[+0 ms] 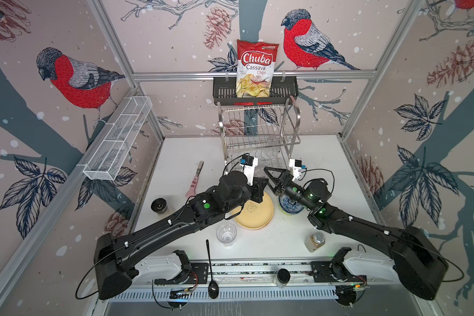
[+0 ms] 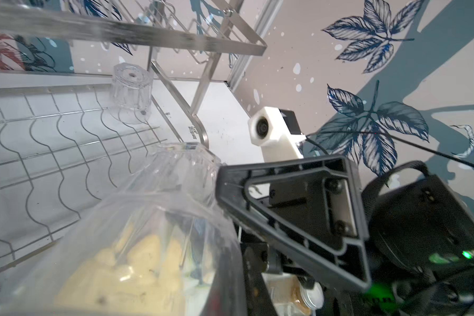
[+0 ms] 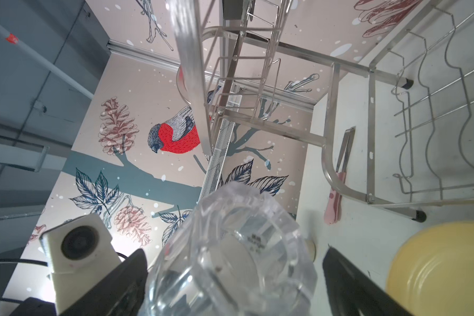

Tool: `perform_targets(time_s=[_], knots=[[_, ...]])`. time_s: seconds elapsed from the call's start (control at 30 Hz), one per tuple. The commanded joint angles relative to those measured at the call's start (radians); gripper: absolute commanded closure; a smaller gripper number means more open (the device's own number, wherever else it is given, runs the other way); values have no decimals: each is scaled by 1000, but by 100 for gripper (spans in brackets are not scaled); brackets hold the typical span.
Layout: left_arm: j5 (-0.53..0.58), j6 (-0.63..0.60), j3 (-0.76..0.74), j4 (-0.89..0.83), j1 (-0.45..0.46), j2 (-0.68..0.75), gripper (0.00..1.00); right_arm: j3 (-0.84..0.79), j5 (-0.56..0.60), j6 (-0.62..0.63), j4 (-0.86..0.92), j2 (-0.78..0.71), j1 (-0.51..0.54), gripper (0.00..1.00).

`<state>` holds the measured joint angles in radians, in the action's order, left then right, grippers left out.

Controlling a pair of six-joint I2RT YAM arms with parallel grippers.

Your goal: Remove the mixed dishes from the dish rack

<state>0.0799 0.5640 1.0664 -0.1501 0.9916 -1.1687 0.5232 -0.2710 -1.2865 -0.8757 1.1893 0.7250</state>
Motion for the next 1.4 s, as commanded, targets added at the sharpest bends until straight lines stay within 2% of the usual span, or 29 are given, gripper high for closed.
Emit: perform_targets(time_s=[0.0,0.23,0.37,0.43,0.67,0.83,0.97,1.1,1.37], knots=[[-17,-17,39,-155,-1,18,100,-7,-16,77,73,-45,-41,1],[-66,8,113,-452,-1,69,100,-46,53,137,243,-181,-137,1],[-131,29,163,-625,13,33,100,-29,85,194,355,-233,-176,1],[-128,52,181,-700,57,4,100,-29,86,209,379,-245,-193,1],[-103,106,230,-914,306,-170,100,-48,72,196,383,-235,-222,1],[-151,134,177,-908,370,-225,100,-54,44,178,361,-202,-223,1],[-148,129,121,-849,374,-253,100,-54,23,170,358,-179,-226,1],[-191,112,75,-758,379,-292,100,-55,22,168,363,-175,-229,1],[-99,76,72,-759,383,-433,100,-54,26,164,358,-167,-235,1]])
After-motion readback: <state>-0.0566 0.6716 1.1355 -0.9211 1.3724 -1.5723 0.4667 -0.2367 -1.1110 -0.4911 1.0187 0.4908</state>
